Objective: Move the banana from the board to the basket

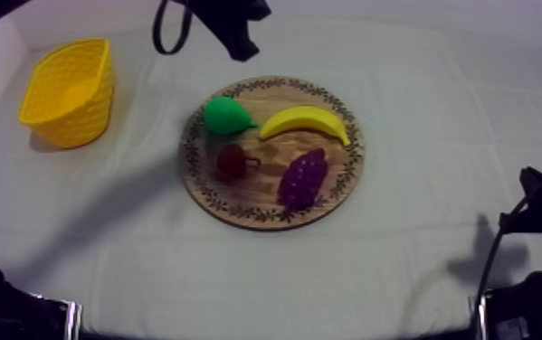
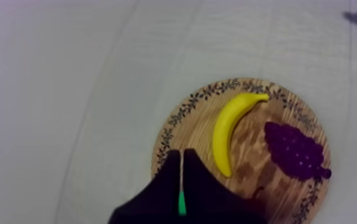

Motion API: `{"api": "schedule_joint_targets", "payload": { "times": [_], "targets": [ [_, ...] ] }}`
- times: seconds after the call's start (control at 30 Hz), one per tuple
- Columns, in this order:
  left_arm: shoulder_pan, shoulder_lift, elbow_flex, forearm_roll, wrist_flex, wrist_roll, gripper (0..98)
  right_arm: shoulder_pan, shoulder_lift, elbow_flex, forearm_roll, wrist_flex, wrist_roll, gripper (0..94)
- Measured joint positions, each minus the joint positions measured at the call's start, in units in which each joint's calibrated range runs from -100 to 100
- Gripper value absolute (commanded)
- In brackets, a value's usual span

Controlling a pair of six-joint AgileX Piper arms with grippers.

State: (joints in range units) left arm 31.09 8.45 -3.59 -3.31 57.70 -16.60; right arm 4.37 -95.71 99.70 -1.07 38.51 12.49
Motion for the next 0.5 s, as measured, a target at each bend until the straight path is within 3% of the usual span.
{"api": "schedule_joint_targets", "payload": {
  "times": [0.37,0.43,0.5],
  "targets": [
    [1.96,8.4,-7.11,0.0,4.25,-1.73,3.6,0.0,0.0,0.0,0.0,0.0,0.0,0.6],
    [1.98,9.3,-7.81,0.0,4.76,-1.78,15.1,0.0,0.0,0.0,0.0,0.0,0.0,0.6],
    [2.0,9.88,-7.94,-0.05,4.98,-1.59,37.0,0.0,0.0,0.0,0.0,0.0,0.0,0.6]
  ]
}}
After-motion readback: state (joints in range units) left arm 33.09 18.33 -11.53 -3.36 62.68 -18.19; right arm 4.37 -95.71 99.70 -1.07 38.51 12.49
